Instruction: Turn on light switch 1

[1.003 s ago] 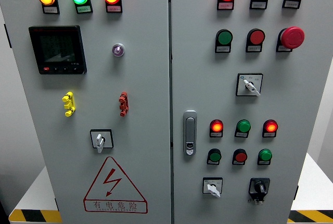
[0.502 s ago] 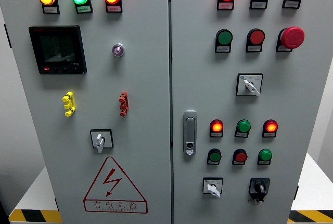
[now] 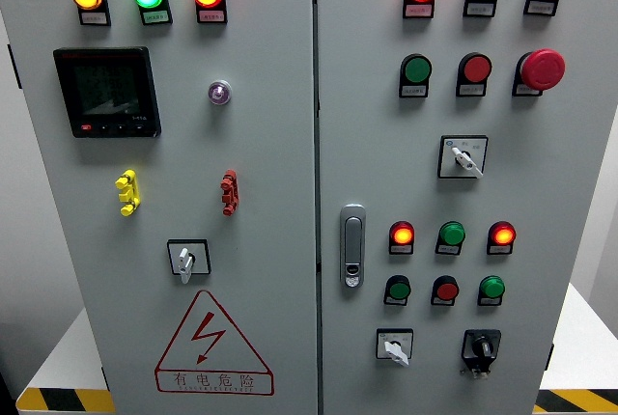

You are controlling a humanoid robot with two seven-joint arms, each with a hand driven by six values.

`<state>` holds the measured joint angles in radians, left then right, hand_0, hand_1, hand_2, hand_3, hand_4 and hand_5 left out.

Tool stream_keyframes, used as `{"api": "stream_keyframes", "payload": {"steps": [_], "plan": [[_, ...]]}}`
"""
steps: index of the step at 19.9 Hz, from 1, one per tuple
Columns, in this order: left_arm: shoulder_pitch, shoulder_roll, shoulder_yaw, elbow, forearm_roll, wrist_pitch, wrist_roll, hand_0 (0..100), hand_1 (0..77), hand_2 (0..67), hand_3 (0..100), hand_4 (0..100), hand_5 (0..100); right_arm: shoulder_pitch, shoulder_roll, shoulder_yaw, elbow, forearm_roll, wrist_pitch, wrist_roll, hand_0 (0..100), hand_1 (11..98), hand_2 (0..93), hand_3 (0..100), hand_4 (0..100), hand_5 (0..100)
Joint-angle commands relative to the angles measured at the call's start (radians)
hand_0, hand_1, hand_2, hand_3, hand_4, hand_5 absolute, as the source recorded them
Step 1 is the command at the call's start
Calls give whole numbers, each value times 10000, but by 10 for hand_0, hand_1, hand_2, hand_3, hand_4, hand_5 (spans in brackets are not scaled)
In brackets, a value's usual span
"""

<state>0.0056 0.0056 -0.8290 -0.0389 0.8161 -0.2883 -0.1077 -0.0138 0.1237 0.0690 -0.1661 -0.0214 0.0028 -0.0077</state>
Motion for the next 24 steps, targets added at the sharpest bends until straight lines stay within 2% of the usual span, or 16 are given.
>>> {"api": "stream_keyframes", "payload": {"steps": [1, 4, 7, 9, 11, 13, 15, 16, 17, 19, 20, 24], "plan": [[-10, -71, -2502, -9, 2508, -1, 3, 0, 13, 19, 0, 0, 0, 0, 6, 0, -11, -1, 3, 0, 0, 195, 0, 194, 191, 107], [-10, -147, -4099, -71, 3815, 14, -27, 0, 24, 18, 0, 0, 0, 0, 6, 0, -11, -1, 3, 0, 0, 195, 0, 194, 191, 107], [6, -347, -6551, -238, 6157, 14, -58, 0, 44, 21, 0, 0, 0, 0, -9, 0, -11, -1, 3, 0, 0, 195, 0, 194, 191, 106], [97, -545, -7828, -835, 7802, 30, -119, 0, 61, 23, 0, 0, 0, 0, 6, 0, -11, -1, 2, 0, 0, 195, 0, 194, 191, 106], [617, -592, -7817, -1905, 8038, 182, -333, 0, 66, 30, 0, 16, 0, 0, -9, 0, -11, -1, 2, 0, 0, 195, 0, 194, 191, 106], [864, -592, -7863, -3315, 8023, 274, -852, 0, 70, 44, 0, 73, 0, 0, 6, 0, -11, -1, -13, 0, 0, 195, 0, 194, 191, 105], [1002, -562, -7802, -4117, 8023, 748, -1420, 0, 77, 73, 18, 150, 29, 0, 6, 0, 4, -1, -13, 0, 0, 195, 0, 194, 191, 106], [1003, -562, -7787, -4606, 7992, 1146, -1742, 0, 80, 81, 22, 171, 44, 0, -9, 0, -11, -1, -13, 0, 0, 195, 0, 194, 191, 106], [1003, -562, -7786, -5128, 7992, 1423, -1928, 0, 84, 99, 40, 212, 101, 0, 6, 0, 4, -1, 2, 0, 0, 195, 0, 194, 191, 106], [1033, -562, -7786, -6400, 7961, 1792, -2006, 0, 97, 136, 104, 302, 218, 0, -9, 0, -11, -1, 2, 0, 0, 195, 0, 194, 191, 106], [1125, -562, -7786, -7165, 7961, 1915, -1991, 0, 107, 153, 161, 357, 277, 0, 6, 0, -11, -1, -13, 0, 0, 195, 0, 194, 191, 106], [1570, -501, -7786, -10143, 7961, 1947, -1716, 0, 120, 173, 217, 425, 355, 0, 6, 0, 4, -1, 3, 0, 0, 195, 0, 194, 191, 106]]}}
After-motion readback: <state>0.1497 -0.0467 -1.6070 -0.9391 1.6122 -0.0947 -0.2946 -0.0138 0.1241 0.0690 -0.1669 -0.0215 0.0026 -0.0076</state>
